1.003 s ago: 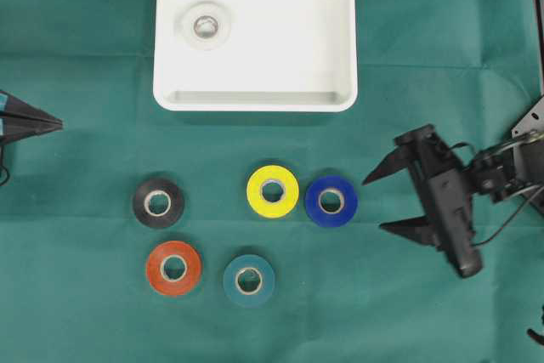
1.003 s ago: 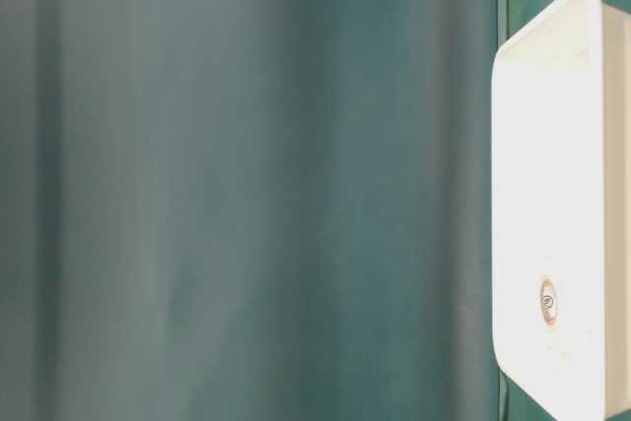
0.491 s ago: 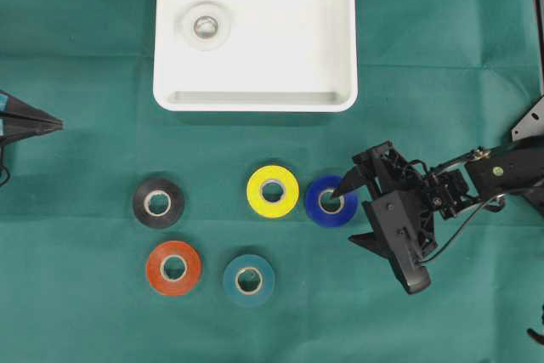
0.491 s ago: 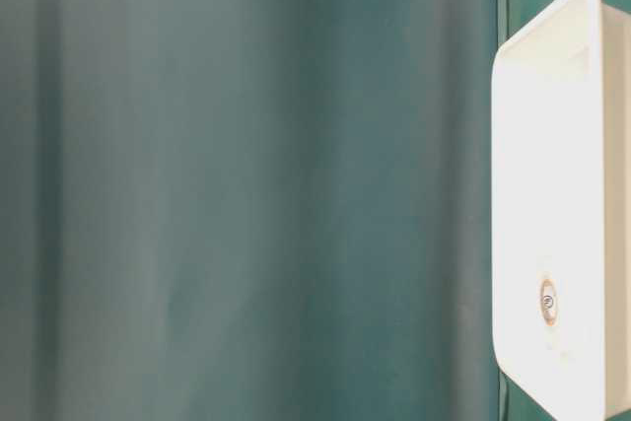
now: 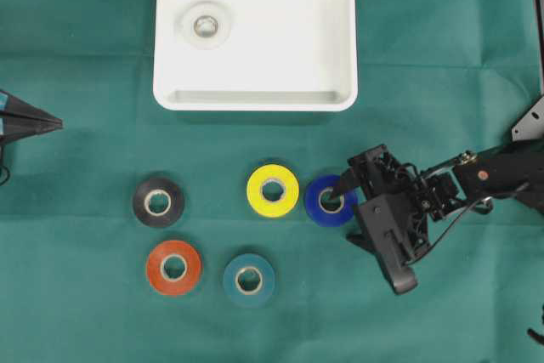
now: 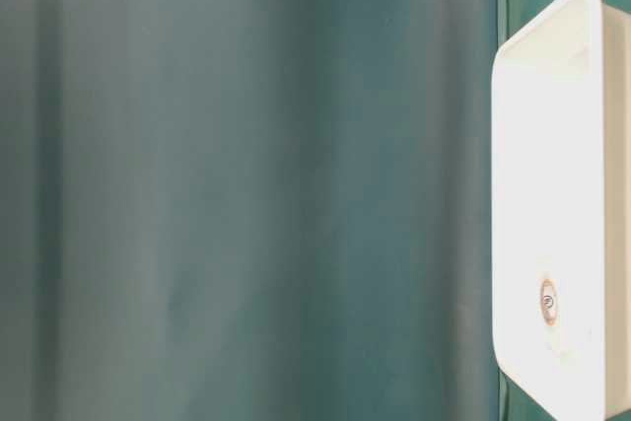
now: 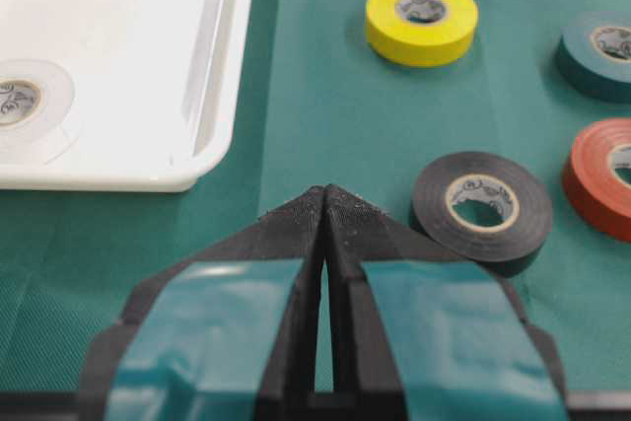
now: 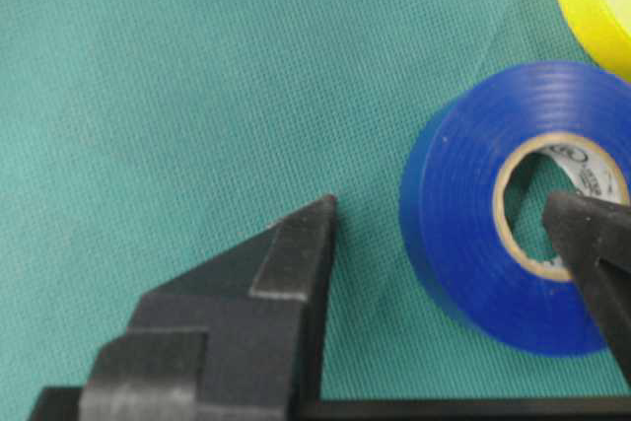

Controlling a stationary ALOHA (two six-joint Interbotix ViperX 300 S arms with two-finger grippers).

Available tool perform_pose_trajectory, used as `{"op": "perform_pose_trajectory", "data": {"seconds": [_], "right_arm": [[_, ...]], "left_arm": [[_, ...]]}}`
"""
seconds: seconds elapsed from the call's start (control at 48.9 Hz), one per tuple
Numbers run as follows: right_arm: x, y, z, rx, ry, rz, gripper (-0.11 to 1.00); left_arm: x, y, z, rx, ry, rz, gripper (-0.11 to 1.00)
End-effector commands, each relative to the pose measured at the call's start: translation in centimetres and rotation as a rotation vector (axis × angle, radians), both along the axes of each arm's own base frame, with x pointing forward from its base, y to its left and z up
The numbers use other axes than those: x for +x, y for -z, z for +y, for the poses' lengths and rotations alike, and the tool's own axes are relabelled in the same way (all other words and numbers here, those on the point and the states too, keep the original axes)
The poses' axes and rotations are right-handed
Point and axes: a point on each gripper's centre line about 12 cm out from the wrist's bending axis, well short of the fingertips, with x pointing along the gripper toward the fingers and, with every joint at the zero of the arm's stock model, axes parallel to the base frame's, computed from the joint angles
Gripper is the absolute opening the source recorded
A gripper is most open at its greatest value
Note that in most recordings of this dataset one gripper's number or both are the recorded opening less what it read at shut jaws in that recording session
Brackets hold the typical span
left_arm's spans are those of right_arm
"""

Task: Put the tape into the white case with the right arm.
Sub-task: 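Move the right gripper to the blue tape roll and grip it, then lift the blue roll and set it in the tray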

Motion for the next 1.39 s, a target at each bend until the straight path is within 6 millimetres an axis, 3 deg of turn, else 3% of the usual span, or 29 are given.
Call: {"op": "perform_pose_trajectory", "data": {"seconds": [0.0, 0.287, 0.573, 0.962, 1.372], "right_arm": [[0.7, -0.5, 0.3, -0.001, -0.002, -0.012, 0.62], [1.0, -0.4, 0.1, -0.024, 0.009, 0.020, 0.56], [1.5, -0.8, 0.2, -0.019, 0.012, 0.005, 0.08], [1.7, -1.1, 0.1, -0.028, 0.018, 0.011, 0.03], [2.0, -3.5, 0.1, -0.025, 0.031, -0.032, 0.03]], "left_arm": [[0.1, -0.4, 0.0, -0.003, -0.002, -0.012, 0.00], [0.1, -0.4, 0.0, -0.003, -0.002, -0.012, 0.00], [0.1, -0.4, 0.0, -0.003, -0.002, -0.012, 0.00], [0.1, -0.4, 0.0, -0.003, -0.002, -0.012, 0.00], [0.1, -0.4, 0.0, -0.003, -0.002, -0.012, 0.00]]}}
